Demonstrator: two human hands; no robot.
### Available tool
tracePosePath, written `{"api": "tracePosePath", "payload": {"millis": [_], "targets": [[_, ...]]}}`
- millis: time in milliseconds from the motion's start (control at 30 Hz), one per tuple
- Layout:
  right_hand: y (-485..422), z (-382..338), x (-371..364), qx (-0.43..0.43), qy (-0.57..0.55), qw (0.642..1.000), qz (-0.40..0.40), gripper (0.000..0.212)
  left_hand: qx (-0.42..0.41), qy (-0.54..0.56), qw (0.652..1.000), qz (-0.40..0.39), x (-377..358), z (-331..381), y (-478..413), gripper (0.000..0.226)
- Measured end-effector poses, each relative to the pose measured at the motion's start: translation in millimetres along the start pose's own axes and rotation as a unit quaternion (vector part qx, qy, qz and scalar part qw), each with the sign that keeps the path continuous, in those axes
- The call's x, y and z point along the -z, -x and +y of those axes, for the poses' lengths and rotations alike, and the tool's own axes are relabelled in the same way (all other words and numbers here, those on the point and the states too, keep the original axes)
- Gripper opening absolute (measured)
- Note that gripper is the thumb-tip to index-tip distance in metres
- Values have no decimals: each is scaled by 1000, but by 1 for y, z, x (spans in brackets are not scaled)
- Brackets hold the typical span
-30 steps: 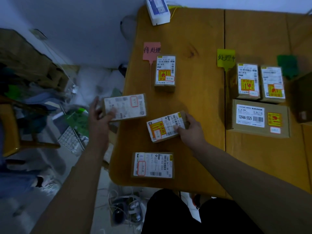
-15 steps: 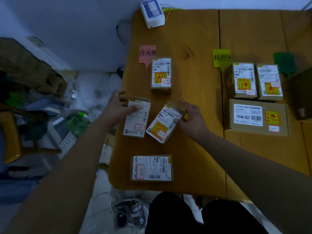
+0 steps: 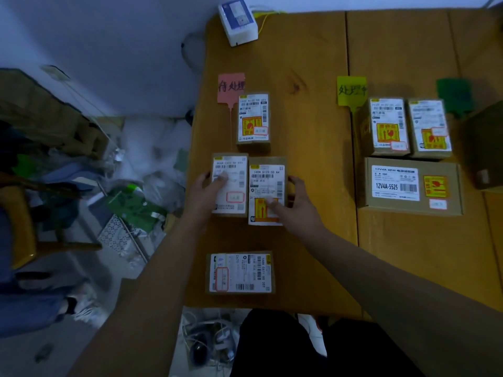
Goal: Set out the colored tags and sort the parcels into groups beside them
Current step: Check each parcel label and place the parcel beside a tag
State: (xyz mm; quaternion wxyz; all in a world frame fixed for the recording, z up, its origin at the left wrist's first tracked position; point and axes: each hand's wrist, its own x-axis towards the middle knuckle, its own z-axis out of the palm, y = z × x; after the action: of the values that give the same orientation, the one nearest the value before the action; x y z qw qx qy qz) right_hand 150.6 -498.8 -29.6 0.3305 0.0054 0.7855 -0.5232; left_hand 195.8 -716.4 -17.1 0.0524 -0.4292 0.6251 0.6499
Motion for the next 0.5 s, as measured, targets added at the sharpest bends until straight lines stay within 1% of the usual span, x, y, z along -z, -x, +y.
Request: {"api": "tracePosePath", "payload": {"millis": [100,200,267,333,500], "targets": [[8,-21,26,25,-57,998,9,81,-25,87,995,-50,-3,22,15,52],[16,-47,56,69,-118,991,3,68,-97,142,981,-89,-10,54,33,59],[22,-65,74,108,-158,982,2,58,-143,148,974,-97,-17,76,45,62],[28,-83,91,138,-182,974,8,56,-177,142,969,-94,-26,94,58,60],[46,-121,127,197,-191,961,39,51,-239,139,957,-88,-50,131,93,45]]}}
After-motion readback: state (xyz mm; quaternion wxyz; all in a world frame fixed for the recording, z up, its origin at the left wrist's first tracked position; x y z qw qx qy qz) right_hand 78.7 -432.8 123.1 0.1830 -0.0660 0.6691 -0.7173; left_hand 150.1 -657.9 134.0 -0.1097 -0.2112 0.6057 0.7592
